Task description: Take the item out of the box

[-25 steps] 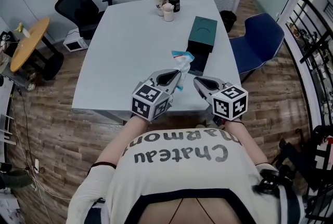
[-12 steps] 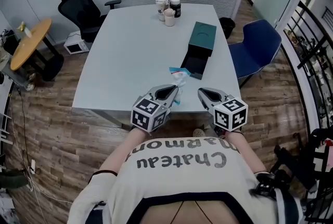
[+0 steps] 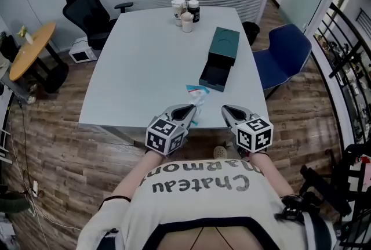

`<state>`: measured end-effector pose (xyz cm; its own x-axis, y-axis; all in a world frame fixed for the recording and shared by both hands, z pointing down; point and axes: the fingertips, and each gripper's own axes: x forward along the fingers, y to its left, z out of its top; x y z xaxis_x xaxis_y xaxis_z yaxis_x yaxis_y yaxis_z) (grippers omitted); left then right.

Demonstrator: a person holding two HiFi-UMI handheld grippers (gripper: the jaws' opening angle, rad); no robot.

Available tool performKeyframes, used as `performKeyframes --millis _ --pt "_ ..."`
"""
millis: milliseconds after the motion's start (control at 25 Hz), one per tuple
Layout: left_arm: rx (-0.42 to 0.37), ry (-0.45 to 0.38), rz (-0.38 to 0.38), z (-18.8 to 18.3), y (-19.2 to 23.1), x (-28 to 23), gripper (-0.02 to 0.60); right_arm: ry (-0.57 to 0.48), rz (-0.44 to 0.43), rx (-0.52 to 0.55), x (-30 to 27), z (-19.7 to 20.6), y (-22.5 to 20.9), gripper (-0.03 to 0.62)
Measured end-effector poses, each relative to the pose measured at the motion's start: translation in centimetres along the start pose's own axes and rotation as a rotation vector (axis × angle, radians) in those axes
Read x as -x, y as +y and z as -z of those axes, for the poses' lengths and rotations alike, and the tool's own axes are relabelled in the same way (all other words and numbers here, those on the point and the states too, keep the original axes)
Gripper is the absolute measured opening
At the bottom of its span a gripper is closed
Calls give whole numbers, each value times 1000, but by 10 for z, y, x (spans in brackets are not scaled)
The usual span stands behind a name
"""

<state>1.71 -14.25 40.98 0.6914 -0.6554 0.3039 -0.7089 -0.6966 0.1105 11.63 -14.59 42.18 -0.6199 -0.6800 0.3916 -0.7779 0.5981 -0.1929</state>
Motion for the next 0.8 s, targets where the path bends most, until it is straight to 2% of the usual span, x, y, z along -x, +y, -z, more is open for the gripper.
performKeyframes --millis 280,800 --pt "3 5 -9 4 5 4 14 26 22 40 -2 5 3 -2" --pt "34 19 -19 15 15 14 12 65 20 36 -11 10 7 -2"
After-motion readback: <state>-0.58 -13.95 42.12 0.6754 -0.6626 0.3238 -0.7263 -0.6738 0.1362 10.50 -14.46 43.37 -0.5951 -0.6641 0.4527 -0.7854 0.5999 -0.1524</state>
